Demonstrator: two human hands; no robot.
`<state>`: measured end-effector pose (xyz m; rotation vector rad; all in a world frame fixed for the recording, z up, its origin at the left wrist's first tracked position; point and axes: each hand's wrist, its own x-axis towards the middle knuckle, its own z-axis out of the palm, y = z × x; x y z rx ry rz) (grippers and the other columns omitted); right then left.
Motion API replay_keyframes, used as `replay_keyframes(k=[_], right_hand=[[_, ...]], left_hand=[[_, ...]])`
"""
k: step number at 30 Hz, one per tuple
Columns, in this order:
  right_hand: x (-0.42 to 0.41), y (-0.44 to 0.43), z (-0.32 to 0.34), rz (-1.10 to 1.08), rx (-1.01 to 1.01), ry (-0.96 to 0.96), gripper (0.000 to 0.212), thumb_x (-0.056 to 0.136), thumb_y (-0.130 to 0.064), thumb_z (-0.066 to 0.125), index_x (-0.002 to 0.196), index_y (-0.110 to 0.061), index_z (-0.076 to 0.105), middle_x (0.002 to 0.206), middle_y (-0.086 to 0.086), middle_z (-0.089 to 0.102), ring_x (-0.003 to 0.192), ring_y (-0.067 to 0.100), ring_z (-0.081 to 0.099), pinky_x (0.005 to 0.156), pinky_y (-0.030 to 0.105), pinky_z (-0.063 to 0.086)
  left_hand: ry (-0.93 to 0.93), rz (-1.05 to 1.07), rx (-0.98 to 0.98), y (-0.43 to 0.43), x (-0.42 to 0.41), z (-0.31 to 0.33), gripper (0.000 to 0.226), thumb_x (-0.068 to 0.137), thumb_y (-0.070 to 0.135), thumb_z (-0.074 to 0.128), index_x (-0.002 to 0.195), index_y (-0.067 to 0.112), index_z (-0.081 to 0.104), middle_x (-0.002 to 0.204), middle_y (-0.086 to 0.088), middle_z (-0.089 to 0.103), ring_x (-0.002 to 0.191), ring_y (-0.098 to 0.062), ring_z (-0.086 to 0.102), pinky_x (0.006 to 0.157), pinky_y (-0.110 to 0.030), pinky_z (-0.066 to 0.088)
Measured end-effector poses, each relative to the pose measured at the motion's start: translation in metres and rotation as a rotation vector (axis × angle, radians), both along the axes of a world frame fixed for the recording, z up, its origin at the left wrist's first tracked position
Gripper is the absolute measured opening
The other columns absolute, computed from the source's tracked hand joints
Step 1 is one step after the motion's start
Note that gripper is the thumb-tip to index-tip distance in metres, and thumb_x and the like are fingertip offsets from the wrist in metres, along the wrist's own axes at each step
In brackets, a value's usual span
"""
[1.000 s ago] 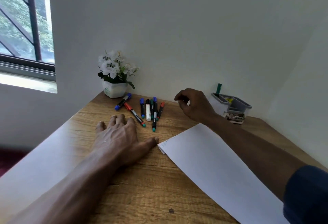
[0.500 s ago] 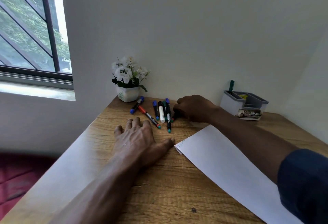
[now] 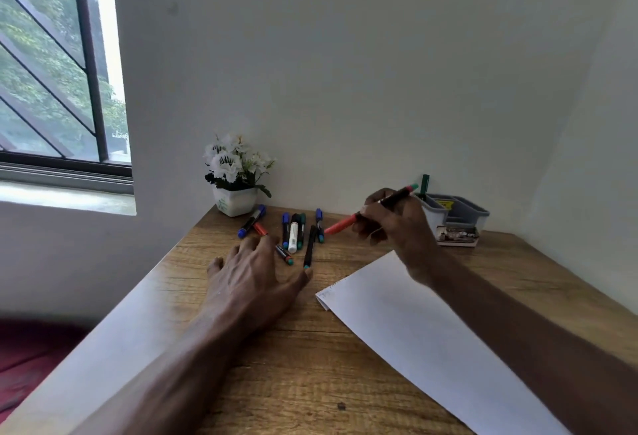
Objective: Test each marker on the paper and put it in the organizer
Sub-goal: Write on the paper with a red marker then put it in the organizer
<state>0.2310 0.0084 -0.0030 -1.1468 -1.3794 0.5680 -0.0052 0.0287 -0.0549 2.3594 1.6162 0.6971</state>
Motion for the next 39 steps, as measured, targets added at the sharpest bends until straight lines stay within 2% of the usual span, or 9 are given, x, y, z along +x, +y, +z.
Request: replay_keyframes(k=[6, 12, 14, 17, 21, 25, 29, 34, 39], right_hand=[[-0.021, -0.015, -0.041, 0.125, -0.166, 0.222, 0.016, 0.095, -0.021, 0.068, 0.096, -0.008, 0.077, 0.086, 0.015, 0.076, 0.075, 0.026, 0.069, 0.068, 0.033, 0.051], [-0.026, -0.02, -0.043, 0.239, -0.184, 0.23, 0.023, 0.097, -0.024, 0.066, 0.098, -0.003, 0.076, 0.088, 0.013, 0.077, 0.079, 0.025, 0.071, 0.073, 0.032, 0.054], [-0.028, -0.019, -0.045, 0.258, -0.206, 0.268, 0.024, 0.097, -0.023, 0.065, 0.101, -0.002, 0.075, 0.091, 0.015, 0.077, 0.081, 0.026, 0.072, 0.073, 0.032, 0.055], [-0.03, -0.018, -0.045, 0.288, -0.241, 0.336, 0.021, 0.1, -0.021, 0.061, 0.099, -0.003, 0.073, 0.093, 0.02, 0.076, 0.083, 0.026, 0.073, 0.072, 0.03, 0.056], [-0.03, -0.018, -0.044, 0.309, -0.272, 0.37, 0.019, 0.102, -0.019, 0.058, 0.099, -0.004, 0.07, 0.091, 0.019, 0.075, 0.078, 0.023, 0.073, 0.068, 0.028, 0.057], [-0.029, -0.018, -0.044, 0.316, -0.276, 0.34, 0.021, 0.103, -0.018, 0.057, 0.106, -0.001, 0.069, 0.09, 0.017, 0.075, 0.078, 0.02, 0.073, 0.067, 0.025, 0.058], [-0.028, -0.016, -0.046, 0.329, -0.291, 0.328, 0.025, 0.103, -0.018, 0.056, 0.111, 0.003, 0.067, 0.095, 0.02, 0.075, 0.081, 0.024, 0.073, 0.069, 0.028, 0.058], [-0.03, -0.014, -0.051, 0.31, -0.289, 0.303, 0.024, 0.104, -0.019, 0.056, 0.111, 0.001, 0.066, 0.095, 0.018, 0.075, 0.081, 0.025, 0.073, 0.07, 0.03, 0.057], [-0.032, -0.015, -0.051, 0.276, -0.274, 0.295, 0.022, 0.105, -0.019, 0.052, 0.102, -0.004, 0.068, 0.085, 0.016, 0.076, 0.074, 0.027, 0.072, 0.068, 0.033, 0.057]], left_hand=[[-0.251, -0.247, 0.312, -0.01, 0.003, 0.0, 0.052, 0.09, 0.054, 0.066, 0.135, 0.032, 0.052, 0.128, 0.014, 0.062, 0.114, -0.005, 0.06, 0.089, -0.038, 0.056], [-0.286, -0.373, 0.357, -0.015, 0.008, 0.002, 0.027, 0.09, 0.035, 0.075, 0.116, 0.032, 0.065, 0.099, 0.019, 0.071, 0.088, 0.002, 0.066, 0.069, -0.016, 0.052], [-0.341, -0.37, 0.354, -0.016, 0.009, 0.002, 0.022, 0.091, 0.032, 0.076, 0.112, 0.031, 0.07, 0.09, 0.019, 0.072, 0.082, -0.001, 0.067, 0.065, -0.019, 0.051], [-0.43, -0.371, 0.297, -0.014, 0.011, 0.0, 0.018, 0.093, 0.029, 0.074, 0.11, 0.031, 0.072, 0.083, 0.017, 0.073, 0.074, -0.008, 0.069, 0.065, -0.036, 0.056], [-0.535, -0.416, 0.118, -0.008, 0.013, -0.005, 0.022, 0.097, 0.025, 0.07, 0.117, 0.034, 0.073, 0.09, 0.012, 0.077, 0.087, -0.013, 0.074, 0.08, -0.047, 0.06], [-0.63, -0.47, 0.018, -0.005, 0.014, -0.007, 0.025, 0.098, 0.018, 0.068, 0.118, 0.033, 0.073, 0.077, 0.004, 0.072, 0.071, -0.009, 0.06, 0.068, -0.036, 0.048], [-0.67, -0.524, -0.07, -0.009, 0.013, -0.003, 0.028, 0.1, 0.011, 0.063, 0.121, 0.026, 0.073, 0.076, -0.022, 0.062, 0.063, -0.009, 0.051, 0.06, -0.022, 0.042], [-0.686, -0.554, -0.154, -0.008, 0.012, -0.004, 0.03, 0.102, 0.012, 0.059, 0.125, 0.027, 0.071, 0.072, 0.004, 0.066, 0.06, -0.003, 0.049, 0.054, -0.017, 0.04], [-0.634, -0.524, -0.143, -0.008, 0.011, -0.005, 0.035, 0.103, 0.012, 0.058, 0.132, 0.027, 0.068, 0.077, 0.01, 0.071, 0.06, 0.0, 0.051, 0.054, -0.015, 0.04]])
